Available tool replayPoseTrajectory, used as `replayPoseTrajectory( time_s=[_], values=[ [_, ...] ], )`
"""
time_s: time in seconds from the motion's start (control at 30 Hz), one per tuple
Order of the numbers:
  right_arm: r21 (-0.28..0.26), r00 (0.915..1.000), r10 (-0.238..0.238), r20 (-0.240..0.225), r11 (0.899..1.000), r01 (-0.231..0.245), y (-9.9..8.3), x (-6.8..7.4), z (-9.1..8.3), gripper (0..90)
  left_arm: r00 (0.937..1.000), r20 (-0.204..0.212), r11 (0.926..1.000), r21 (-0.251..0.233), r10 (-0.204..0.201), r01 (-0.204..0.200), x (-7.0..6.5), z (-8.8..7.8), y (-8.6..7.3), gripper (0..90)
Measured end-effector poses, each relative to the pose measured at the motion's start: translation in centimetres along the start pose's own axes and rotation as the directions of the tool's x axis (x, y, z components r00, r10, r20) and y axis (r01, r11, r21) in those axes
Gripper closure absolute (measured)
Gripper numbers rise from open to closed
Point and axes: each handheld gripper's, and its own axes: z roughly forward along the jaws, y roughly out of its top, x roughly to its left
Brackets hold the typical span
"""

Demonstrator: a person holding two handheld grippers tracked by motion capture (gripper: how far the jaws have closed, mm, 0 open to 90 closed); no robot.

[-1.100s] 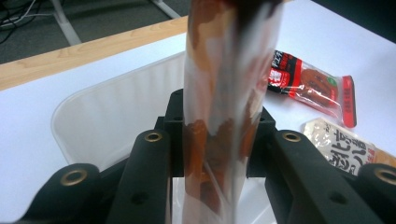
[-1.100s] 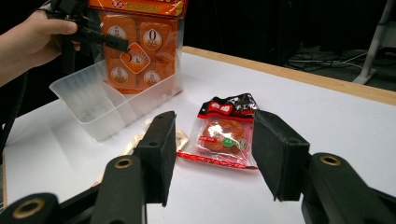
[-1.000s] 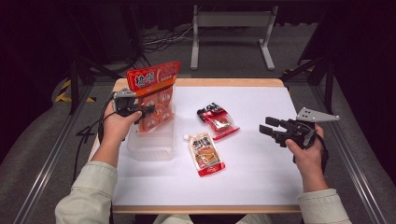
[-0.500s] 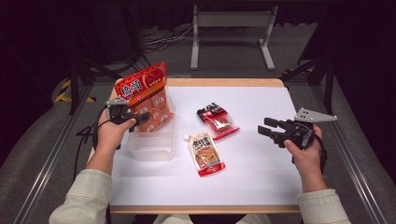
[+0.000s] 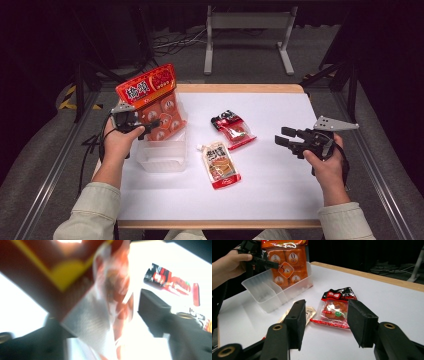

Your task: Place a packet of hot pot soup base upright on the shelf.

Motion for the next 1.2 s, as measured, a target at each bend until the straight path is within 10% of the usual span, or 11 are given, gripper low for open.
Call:
replayPoseTrajectory(
  time_s=[0.07, 0.4, 0.7, 1.2],
  values=[
    [0.003, 1.0, -0.007, 0.0, 1.0, 0.007, 0.0, 0.0, 0.2, 48.5, 0.9979, -0.061, 0.9996, 0.018, 0.023, -0.022, -0.1, -0.3, 0.0, 15.4],
    [0.019, 0.9999, -0.009, 0.006, 1.0, 0.009, -0.2, -0.1, 0.4, 48.1, 0.9936, -0.103, 0.998, -0.039, 0.045, -0.05, -0.4, -2.7, -1.3, 8.9],
    [-0.075, 0.999, 0.028, -0.034, 0.997, -0.03, -1.0, -0.4, 0.5, 45.2, 0.9964, -0.071, 0.995, -0.084, 0.047, -0.053, -2.3, -6.4, -3.0, 8.1],
    [-0.035, 0.9983, -0.044, 0.038, 0.998, 0.045, -1.0, -0.4, 0.1, 36.8, 0.9969, 0.021, 0.9929, -0.093, 0.076, -0.073, -5.3, -9.6, -5.3, 5.1]
  ],
)
